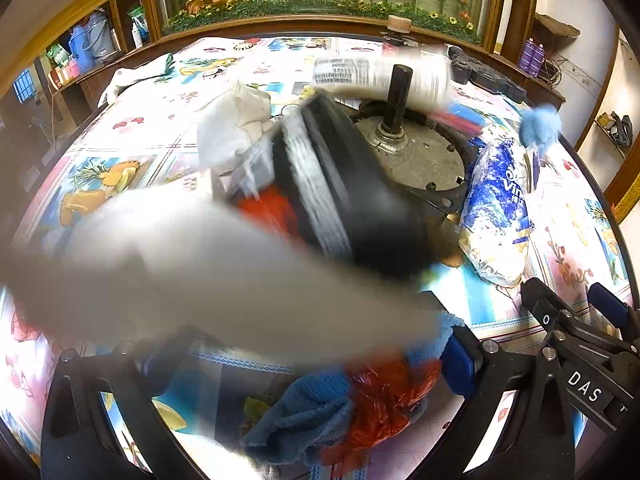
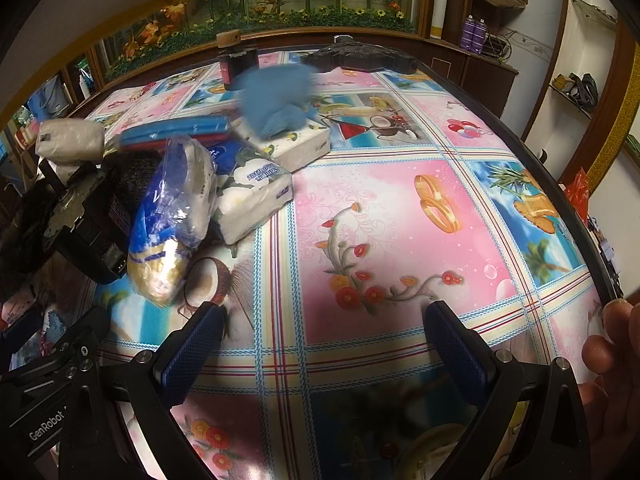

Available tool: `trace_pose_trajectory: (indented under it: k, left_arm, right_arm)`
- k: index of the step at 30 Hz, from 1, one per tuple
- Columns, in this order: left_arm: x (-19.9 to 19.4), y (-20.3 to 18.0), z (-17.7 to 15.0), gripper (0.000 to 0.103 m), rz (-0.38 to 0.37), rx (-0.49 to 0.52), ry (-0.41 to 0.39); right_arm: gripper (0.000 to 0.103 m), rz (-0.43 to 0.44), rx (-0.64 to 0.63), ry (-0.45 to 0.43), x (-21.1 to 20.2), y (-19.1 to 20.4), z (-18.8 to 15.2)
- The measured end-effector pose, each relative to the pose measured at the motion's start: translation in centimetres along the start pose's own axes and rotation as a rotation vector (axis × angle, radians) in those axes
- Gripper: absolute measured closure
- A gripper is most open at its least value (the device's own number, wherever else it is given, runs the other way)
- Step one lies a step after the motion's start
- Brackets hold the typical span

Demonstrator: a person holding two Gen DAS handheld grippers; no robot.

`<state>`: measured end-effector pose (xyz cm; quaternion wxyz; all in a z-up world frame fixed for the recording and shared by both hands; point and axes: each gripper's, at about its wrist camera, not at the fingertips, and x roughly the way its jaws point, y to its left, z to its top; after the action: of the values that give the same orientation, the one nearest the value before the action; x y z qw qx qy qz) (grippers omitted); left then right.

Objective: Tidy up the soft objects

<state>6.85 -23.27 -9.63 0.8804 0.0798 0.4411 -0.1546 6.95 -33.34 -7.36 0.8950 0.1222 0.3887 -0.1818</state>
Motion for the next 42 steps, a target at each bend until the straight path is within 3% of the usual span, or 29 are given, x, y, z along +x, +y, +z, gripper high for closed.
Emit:
trace_pose_trajectory:
  k: [42]
  left_arm:
    - [-0.07, 0.1, 0.06, 0.0, -0.005, 0.006, 0.0]
  right_arm:
    - [0.001, -0.007, 0.008, -0.002, 0.02, 0.11, -0.01]
